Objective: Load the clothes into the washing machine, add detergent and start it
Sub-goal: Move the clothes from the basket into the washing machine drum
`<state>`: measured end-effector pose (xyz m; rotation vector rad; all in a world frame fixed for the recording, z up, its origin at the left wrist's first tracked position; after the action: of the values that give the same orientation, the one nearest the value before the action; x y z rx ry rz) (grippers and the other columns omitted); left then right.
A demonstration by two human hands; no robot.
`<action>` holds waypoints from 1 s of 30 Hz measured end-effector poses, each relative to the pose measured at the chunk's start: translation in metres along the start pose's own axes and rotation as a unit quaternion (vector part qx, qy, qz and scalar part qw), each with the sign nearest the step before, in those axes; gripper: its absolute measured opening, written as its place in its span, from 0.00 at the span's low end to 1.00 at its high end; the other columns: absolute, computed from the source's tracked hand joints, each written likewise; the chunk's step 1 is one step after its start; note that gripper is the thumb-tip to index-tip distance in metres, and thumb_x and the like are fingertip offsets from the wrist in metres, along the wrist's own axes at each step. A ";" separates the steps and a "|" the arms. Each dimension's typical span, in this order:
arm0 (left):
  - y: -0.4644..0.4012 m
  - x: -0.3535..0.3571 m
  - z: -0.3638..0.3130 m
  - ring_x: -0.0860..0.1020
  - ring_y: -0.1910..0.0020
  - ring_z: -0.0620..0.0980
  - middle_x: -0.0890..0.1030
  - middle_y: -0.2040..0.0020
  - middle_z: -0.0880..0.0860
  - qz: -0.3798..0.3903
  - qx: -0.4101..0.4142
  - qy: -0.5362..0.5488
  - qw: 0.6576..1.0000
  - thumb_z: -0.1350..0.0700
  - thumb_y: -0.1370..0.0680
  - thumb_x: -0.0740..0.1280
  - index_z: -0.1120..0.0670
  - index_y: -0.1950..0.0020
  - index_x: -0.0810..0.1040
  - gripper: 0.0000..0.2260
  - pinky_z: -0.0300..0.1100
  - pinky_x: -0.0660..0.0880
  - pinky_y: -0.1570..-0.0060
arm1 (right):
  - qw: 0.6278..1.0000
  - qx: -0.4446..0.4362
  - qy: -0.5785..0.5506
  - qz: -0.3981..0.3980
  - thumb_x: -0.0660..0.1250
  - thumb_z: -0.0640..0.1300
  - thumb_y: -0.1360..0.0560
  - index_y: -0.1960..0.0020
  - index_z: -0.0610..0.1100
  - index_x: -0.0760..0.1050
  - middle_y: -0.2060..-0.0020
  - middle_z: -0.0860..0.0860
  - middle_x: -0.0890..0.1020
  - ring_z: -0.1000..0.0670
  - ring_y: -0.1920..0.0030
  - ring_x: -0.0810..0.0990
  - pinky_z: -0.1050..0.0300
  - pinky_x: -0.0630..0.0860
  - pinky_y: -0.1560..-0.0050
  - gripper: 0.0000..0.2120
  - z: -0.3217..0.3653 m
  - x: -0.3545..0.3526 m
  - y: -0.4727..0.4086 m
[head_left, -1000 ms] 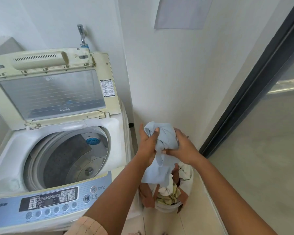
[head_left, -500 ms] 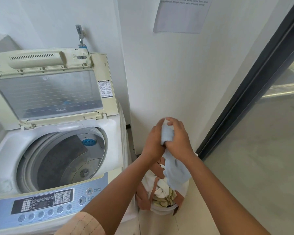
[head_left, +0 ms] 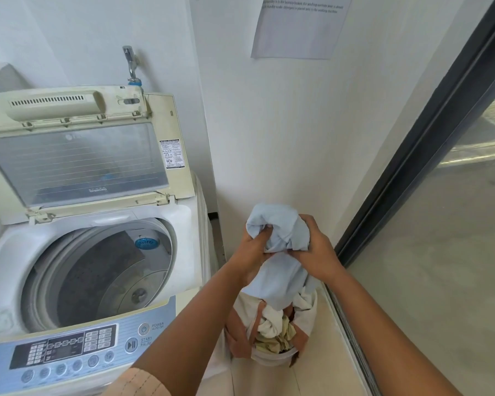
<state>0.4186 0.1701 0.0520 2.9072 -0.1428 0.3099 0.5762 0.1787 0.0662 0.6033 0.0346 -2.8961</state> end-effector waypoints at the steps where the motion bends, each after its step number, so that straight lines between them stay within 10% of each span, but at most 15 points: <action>1: 0.002 0.002 -0.001 0.81 0.48 0.40 0.80 0.45 0.52 0.011 0.004 -0.044 0.999 0.54 0.17 0.59 0.46 0.41 0.74 0.08 0.39 0.79 0.50 | 1.000 0.004 0.014 -0.021 0.74 0.40 0.27 0.35 0.53 0.67 0.44 0.54 0.79 0.51 0.44 0.79 0.68 0.74 0.53 0.26 -0.002 0.000 -0.002; 3: 0.008 -0.003 -0.006 0.76 0.44 0.34 0.75 0.39 0.52 -0.034 0.092 -0.192 0.976 0.59 0.20 0.65 0.42 0.36 0.66 0.18 0.41 0.74 0.42 | 0.994 -0.007 0.082 -0.066 0.69 0.36 0.26 0.36 0.51 0.69 0.45 0.50 0.78 0.47 0.47 0.79 0.60 0.74 0.55 0.22 -0.003 -0.001 -0.003; 8: 0.012 0.008 0.002 0.66 0.30 0.55 0.64 0.27 0.56 -0.089 0.254 -0.545 0.794 0.53 0.31 0.76 0.50 0.25 0.62 0.38 0.49 0.69 0.33 | 0.975 -0.060 0.210 -0.036 0.65 0.31 0.28 0.33 0.49 0.70 0.43 0.47 0.73 0.45 0.47 0.77 0.53 0.77 0.52 0.26 0.016 0.009 -0.006; 17: 0.007 0.004 -0.011 0.77 0.52 0.36 0.77 0.48 0.47 -0.196 0.181 -0.238 0.934 0.54 0.24 0.70 0.50 0.42 0.70 0.14 0.28 0.73 0.55 | 0.995 -0.095 -0.009 0.025 0.80 0.41 0.36 0.30 0.53 0.65 0.35 0.55 0.73 0.55 0.36 0.73 0.57 0.73 0.37 0.40 0.032 -0.008 -0.002; 21: 0.008 0.004 -0.010 0.80 0.49 0.45 0.80 0.48 0.51 -0.220 0.145 -0.037 0.964 0.48 0.24 0.66 0.52 0.44 0.75 0.12 0.42 0.79 0.47 | 0.997 -0.051 0.055 0.036 0.82 0.63 0.46 0.28 0.61 0.59 0.33 0.62 0.69 0.55 0.32 0.69 0.49 0.71 0.33 0.53 0.009 -0.017 0.006; 26: 0.014 0.015 0.000 0.82 0.46 0.56 0.84 0.48 0.55 -0.149 0.018 0.003 0.989 0.39 0.24 0.64 0.44 0.47 0.78 0.12 0.60 0.77 0.42 | 0.995 -0.025 -0.090 0.024 0.81 0.43 0.34 0.27 0.55 0.58 0.34 0.58 0.73 0.60 0.34 0.73 0.63 0.75 0.38 0.45 0.000 -0.009 0.014; 30: 0.019 0.025 0.005 0.80 0.41 0.53 0.81 0.42 0.52 -0.070 -0.025 -0.078 0.994 0.44 0.19 0.60 0.43 0.38 0.72 0.11 0.52 0.79 0.42 | 0.993 -0.024 -0.109 -0.037 0.75 0.40 0.27 0.36 0.62 0.63 0.41 0.62 0.76 0.64 0.42 0.77 0.71 0.74 0.48 0.31 0.005 -0.011 0.012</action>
<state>0.4413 0.1488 0.0562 2.8698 0.0281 0.0551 0.5865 0.1682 0.0755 0.2809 0.0981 -3.0052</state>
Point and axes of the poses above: each hand's wrist, its own y-axis away from the middle knuckle, its own x-axis out of the palm, z = x × y, the point moved 3 cm from there along -y, towards the middle knuckle
